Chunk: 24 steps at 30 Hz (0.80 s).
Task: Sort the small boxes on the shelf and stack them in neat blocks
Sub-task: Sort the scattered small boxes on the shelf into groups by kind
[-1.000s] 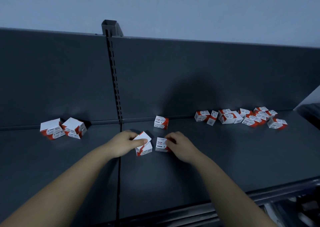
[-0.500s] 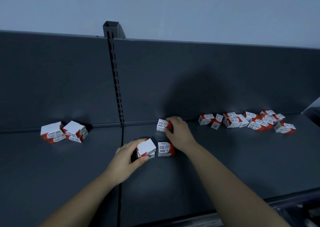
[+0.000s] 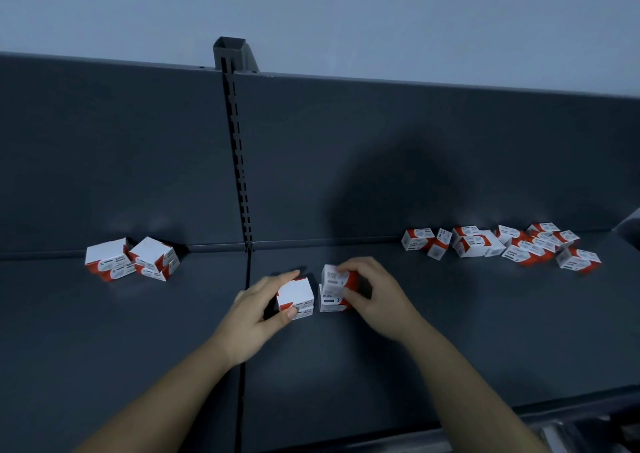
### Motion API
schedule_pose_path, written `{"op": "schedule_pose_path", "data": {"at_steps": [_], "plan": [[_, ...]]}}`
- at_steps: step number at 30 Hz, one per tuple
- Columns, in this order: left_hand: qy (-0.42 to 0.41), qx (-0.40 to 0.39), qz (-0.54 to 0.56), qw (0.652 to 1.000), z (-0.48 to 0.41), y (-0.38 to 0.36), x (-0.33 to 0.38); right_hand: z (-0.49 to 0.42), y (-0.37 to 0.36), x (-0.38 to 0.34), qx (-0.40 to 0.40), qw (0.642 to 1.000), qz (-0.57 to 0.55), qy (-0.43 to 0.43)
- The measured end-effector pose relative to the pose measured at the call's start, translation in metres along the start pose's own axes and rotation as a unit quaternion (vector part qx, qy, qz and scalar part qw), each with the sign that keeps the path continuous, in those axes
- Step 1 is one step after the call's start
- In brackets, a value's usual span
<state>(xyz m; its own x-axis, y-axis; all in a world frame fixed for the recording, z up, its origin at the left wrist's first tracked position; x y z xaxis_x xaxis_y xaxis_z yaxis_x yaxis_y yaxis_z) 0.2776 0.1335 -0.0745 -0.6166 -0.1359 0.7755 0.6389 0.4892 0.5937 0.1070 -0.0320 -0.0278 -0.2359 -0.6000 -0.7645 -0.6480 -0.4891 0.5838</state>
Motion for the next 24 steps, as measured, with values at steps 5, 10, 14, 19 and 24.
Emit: {"op": "schedule_pose_path", "data": {"at_steps": [5, 10, 14, 19, 24], "plan": [[-0.01, 0.005, -0.01, 1.0, 0.001, 0.0, 0.001, 0.024, -0.01, 0.01, -0.014, 0.996, -0.086, -0.029], [-0.007, 0.026, -0.002, 1.0, 0.001, -0.001, 0.0, 0.032, -0.014, 0.016, 0.005, 0.989, -0.129, -0.075], [-0.005, 0.058, 0.031, 0.998, 0.007, 0.001, 0.001, 0.034, -0.015, 0.018, 0.012, 0.991, -0.112, -0.073], [-0.007, 0.074, 0.017, 0.997, 0.009, 0.001, 0.0, 0.034, -0.016, 0.017, 0.008, 0.989, -0.126, -0.074], [0.013, 0.1, 0.006, 0.995, 0.008, 0.001, -0.001, 0.033, -0.019, 0.021, 0.01, 0.987, -0.137, -0.079]]}}
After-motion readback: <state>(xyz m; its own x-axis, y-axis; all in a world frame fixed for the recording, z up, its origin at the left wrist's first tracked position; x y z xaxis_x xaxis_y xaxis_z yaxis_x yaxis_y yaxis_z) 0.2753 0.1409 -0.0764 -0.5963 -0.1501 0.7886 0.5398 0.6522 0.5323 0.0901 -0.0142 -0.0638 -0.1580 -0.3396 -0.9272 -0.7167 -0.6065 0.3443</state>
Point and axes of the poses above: each hand's wrist, its own z-axis away from the middle knuckle, its own y-axis out of the back of the hand, x = y × z, the point moved 3 cm from there along -z, towards the middle knuckle, and after that the axes turned 9 degrees about x, right-handed, at the moved point
